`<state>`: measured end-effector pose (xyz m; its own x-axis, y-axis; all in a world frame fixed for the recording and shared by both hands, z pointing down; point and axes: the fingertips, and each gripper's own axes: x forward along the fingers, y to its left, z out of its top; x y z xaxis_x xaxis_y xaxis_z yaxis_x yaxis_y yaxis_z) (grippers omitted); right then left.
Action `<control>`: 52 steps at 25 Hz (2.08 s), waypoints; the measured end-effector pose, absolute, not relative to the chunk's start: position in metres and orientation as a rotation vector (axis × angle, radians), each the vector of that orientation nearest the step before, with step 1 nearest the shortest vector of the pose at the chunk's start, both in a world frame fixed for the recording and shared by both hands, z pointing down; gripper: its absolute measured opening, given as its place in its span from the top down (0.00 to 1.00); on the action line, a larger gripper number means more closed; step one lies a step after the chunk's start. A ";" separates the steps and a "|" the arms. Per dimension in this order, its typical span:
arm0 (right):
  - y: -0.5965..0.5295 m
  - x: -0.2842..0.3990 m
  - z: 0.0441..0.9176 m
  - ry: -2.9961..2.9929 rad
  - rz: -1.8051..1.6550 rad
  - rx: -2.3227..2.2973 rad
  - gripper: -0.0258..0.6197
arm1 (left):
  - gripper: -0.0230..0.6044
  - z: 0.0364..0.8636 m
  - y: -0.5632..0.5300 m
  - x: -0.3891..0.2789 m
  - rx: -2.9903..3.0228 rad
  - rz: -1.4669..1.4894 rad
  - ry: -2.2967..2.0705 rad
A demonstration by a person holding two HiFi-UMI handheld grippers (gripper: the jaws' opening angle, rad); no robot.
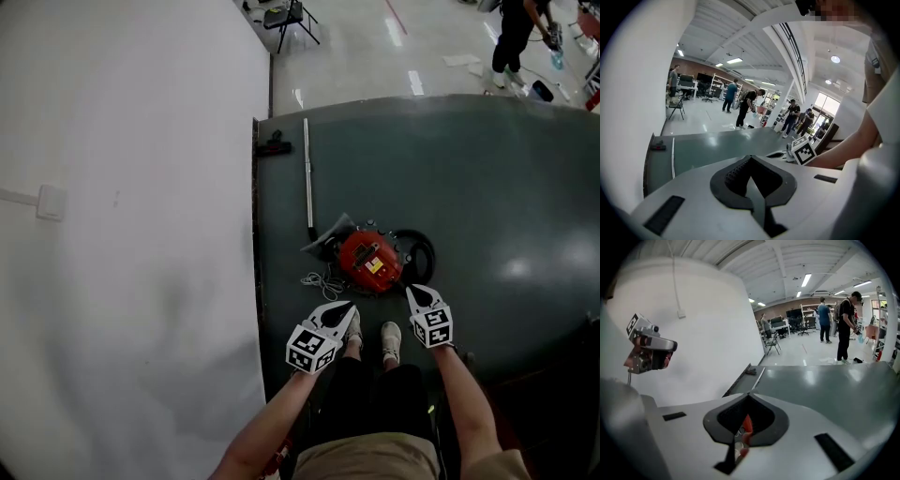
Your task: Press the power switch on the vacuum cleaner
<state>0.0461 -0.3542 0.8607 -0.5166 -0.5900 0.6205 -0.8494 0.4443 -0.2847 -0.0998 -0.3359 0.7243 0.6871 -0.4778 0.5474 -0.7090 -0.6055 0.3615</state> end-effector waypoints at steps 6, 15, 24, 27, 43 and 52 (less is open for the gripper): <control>-0.358 0.020 0.992 -2.089 0.860 1.117 0.95 | 0.95 0.821 -0.356 -0.104 2.286 0.667 -0.785; -0.355 -0.017 1.142 -1.847 0.829 0.910 0.95 | 0.95 0.923 -0.374 -0.119 2.206 0.753 -0.725; -0.369 -0.037 1.208 -1.754 0.773 0.872 0.95 | 0.95 0.969 -0.380 -0.122 2.273 0.792 -0.593; -0.374 -0.041 1.212 -1.744 0.818 0.907 0.95 | 0.95 0.975 -0.386 -0.125 2.287 0.802 -0.593; -0.363 -0.042 1.229 -1.559 0.959 0.811 0.95 | 0.95 0.968 -0.384 -0.136 2.285 0.795 -0.633; -0.311 -0.014 1.051 -1.921 1.039 0.984 0.94 | 0.95 0.852 -0.354 -0.127 2.297 0.639 -0.780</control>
